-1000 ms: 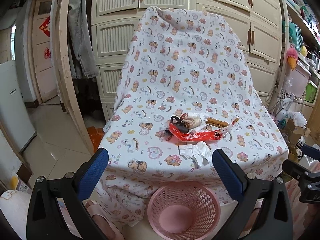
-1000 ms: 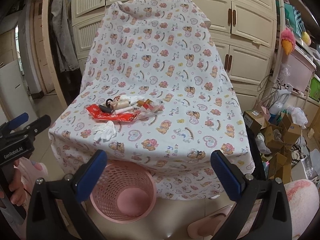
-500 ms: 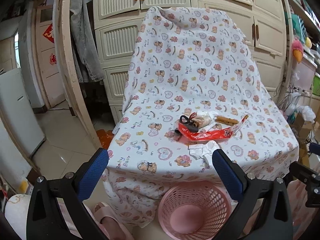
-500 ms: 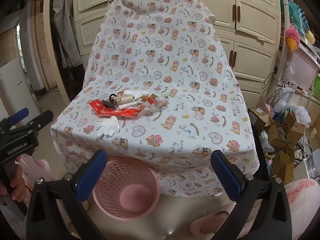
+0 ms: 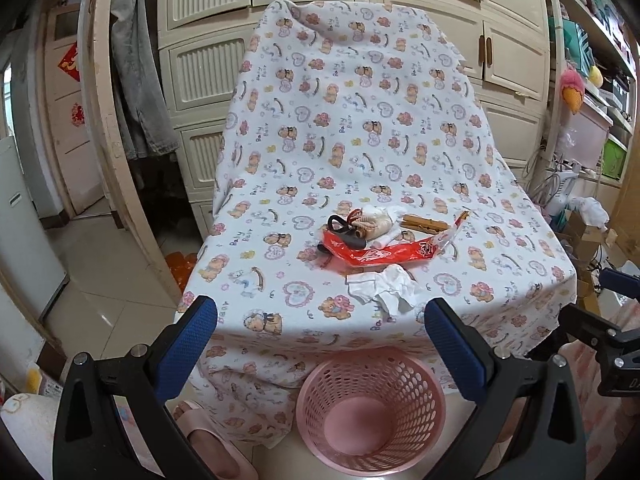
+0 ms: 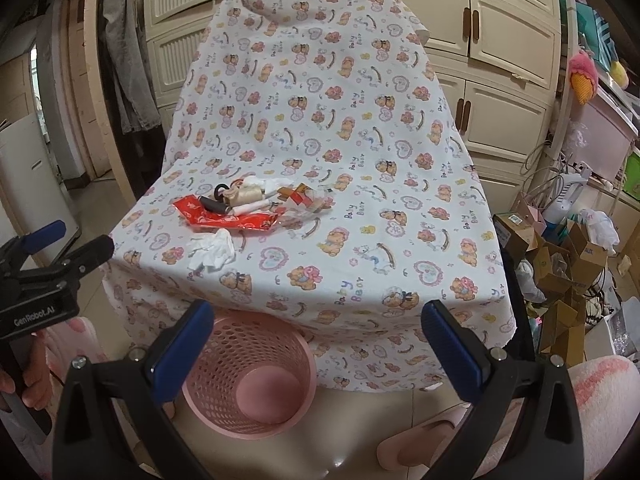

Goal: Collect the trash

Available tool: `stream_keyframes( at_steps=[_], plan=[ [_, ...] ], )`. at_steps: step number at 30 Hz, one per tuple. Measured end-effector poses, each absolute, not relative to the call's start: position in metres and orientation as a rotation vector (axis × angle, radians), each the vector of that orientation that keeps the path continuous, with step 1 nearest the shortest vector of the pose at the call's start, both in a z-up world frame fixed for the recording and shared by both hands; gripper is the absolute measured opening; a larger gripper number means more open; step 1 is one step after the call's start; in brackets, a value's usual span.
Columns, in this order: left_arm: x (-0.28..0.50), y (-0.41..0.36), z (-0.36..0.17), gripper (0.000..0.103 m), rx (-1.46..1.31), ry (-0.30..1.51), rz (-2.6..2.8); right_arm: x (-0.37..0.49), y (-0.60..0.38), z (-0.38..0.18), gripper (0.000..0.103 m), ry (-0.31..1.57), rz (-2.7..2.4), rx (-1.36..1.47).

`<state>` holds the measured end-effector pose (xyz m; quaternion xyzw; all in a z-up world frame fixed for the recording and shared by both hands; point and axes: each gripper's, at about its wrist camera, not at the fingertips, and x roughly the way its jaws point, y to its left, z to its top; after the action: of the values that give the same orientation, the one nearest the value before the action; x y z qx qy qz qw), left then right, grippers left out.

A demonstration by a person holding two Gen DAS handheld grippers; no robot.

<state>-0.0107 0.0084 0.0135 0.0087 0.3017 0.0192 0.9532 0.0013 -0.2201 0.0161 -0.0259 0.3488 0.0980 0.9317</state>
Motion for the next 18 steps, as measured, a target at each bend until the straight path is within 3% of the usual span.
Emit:
stream_keyframes(
  at_steps=[5, 9, 14, 18],
  plan=[
    [-0.008, 0.009, 0.012, 0.102, 0.005, 0.641, 0.031, 0.001, -0.22, 0.016, 0.103, 0.712, 0.199, -0.054],
    [0.002, 0.007, 0.0, 0.074, 0.004, 0.732, -0.042, 0.003, -0.222, 0.016, 0.103, 0.718, 0.196, -0.047],
    [0.014, 0.005, -0.01, 0.069, -0.061, 0.812, -0.123, 0.006, -0.22, 0.013, 0.089, 0.74, 0.216, -0.045],
    [0.046, 0.003, -0.015, 0.067, -0.175, 0.923, -0.228, 0.007, -0.214, 0.009, 0.068, 0.757, 0.25, -0.058]
  ],
)
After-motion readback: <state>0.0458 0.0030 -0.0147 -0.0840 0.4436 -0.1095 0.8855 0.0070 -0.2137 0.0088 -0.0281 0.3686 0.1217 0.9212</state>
